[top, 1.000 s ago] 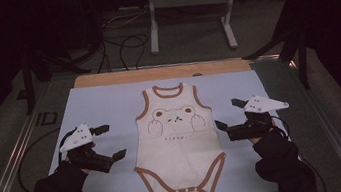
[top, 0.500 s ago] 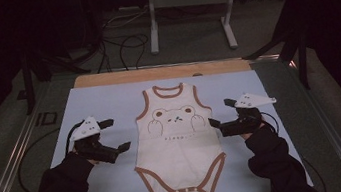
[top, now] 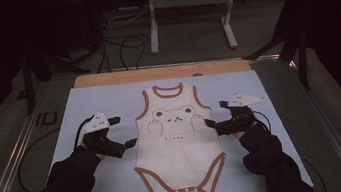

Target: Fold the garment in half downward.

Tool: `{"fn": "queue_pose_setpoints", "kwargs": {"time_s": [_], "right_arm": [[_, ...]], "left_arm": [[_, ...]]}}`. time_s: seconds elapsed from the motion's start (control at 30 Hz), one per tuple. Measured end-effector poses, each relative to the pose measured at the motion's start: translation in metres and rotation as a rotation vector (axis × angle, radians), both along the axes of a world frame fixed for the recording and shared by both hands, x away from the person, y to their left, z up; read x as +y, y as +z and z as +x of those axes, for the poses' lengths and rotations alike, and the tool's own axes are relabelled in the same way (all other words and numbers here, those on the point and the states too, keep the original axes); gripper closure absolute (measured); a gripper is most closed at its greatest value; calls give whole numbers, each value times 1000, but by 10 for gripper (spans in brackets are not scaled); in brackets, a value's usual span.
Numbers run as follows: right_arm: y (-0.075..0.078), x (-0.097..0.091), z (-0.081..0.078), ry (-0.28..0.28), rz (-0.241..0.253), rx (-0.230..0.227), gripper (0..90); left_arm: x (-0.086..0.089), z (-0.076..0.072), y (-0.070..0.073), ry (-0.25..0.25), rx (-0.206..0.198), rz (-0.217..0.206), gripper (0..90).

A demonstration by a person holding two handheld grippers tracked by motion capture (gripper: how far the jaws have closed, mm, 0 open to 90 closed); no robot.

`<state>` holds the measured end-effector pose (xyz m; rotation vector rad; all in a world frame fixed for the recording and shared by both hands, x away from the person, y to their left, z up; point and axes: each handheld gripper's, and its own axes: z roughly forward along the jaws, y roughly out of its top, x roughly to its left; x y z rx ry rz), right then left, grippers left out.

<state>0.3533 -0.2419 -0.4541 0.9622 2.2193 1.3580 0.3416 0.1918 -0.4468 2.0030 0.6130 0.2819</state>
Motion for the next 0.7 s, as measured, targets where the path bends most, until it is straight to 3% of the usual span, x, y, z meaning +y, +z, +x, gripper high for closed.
{"fn": "queue_pose_setpoints", "kwargs": {"time_s": [0.13,0.3,0.4,0.7], "right_arm": [[-8,0,5,3,-8,20,76],[-15,1,9,2,-27,31,77],[-26,1,15,4,-44,64,81],[-42,-1,23,-2,-61,103,128]], "left_arm": [[-4,8,-6,-3,25,14,2],[-8,13,-11,-4,33,30,2],[-13,19,-18,19,29,41,2],[-18,38,-35,49,90,69,11]]}}
